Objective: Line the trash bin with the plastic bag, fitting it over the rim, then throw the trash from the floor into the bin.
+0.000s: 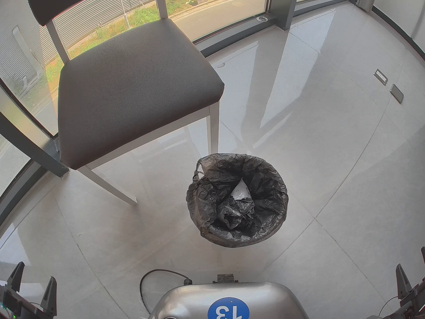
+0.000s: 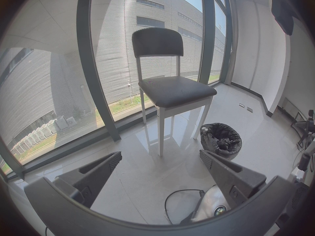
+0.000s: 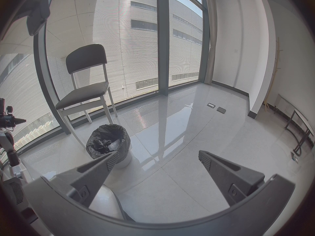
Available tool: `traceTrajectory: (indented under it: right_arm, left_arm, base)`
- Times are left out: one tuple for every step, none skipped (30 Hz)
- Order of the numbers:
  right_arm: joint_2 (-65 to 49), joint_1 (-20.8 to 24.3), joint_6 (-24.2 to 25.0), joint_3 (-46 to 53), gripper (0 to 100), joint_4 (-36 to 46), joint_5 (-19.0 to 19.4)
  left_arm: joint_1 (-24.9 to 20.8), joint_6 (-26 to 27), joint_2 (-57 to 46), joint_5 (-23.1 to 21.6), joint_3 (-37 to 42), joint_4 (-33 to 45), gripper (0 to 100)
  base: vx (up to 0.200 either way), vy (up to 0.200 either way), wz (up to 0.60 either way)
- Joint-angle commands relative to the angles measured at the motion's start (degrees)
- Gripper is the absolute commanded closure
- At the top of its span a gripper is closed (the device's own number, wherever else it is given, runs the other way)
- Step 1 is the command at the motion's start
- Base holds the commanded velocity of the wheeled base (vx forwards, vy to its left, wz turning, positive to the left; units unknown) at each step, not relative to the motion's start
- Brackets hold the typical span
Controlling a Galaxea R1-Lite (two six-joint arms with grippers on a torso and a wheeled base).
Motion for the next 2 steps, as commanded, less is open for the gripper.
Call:
traceTrajectory:
  right_arm:
    - [-0.5, 0.02, -0.05, 0.99, 0, -0.08, 0.07]
    - [-0.5, 0.02, -0.05, 0.99, 0, -0.08, 0.07]
  left_arm:
    - [-0.38, 0.0, -3.9, 0.03, 0.99, -0.11, 0]
    - [-0.38, 0.0, -3.81, 0.12, 0.99, -0.11, 0]
  base:
    - [0.0, 0.0, 0.0]
    - [0.0, 0.0, 0.0]
